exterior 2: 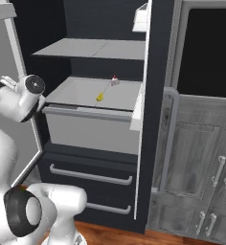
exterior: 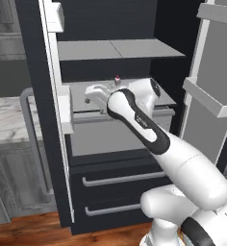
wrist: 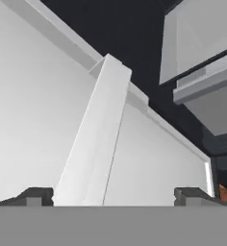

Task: Take the lemon wedge from the fridge and place it on the plate with fish on the dining counter.

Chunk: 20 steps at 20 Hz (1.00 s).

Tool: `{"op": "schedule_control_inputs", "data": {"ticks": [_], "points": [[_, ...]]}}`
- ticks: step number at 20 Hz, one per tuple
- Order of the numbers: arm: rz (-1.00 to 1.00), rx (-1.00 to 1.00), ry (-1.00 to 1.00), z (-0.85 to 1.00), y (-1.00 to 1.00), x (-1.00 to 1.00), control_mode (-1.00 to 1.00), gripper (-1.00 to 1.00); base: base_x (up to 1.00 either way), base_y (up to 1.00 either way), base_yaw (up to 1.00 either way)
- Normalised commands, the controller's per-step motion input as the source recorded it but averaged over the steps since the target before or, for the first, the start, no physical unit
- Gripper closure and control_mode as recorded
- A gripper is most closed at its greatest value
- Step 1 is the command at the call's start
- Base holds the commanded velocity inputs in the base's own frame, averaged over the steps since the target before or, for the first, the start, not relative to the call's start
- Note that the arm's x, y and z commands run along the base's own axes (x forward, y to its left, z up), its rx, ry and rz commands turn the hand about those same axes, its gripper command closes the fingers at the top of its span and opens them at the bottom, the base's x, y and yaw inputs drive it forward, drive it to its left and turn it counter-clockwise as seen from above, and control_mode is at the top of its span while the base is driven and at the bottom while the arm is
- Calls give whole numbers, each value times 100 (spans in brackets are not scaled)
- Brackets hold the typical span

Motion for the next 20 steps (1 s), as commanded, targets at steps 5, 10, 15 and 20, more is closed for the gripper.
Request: {"op": "schedule_control_inputs", "data": {"ticks": [5,10,15,20], "points": [[-42,-40,-1,25,-86,-83,-100,-100,0,0,0],[-39,-50,9,8,-96,-42,-100,-100,0,0,0],[-33,-31,28,16,-100,-13,-100,-100,0,0,0],[2,14,18,1,-92,1,-100,-100,0,0,0]]}}
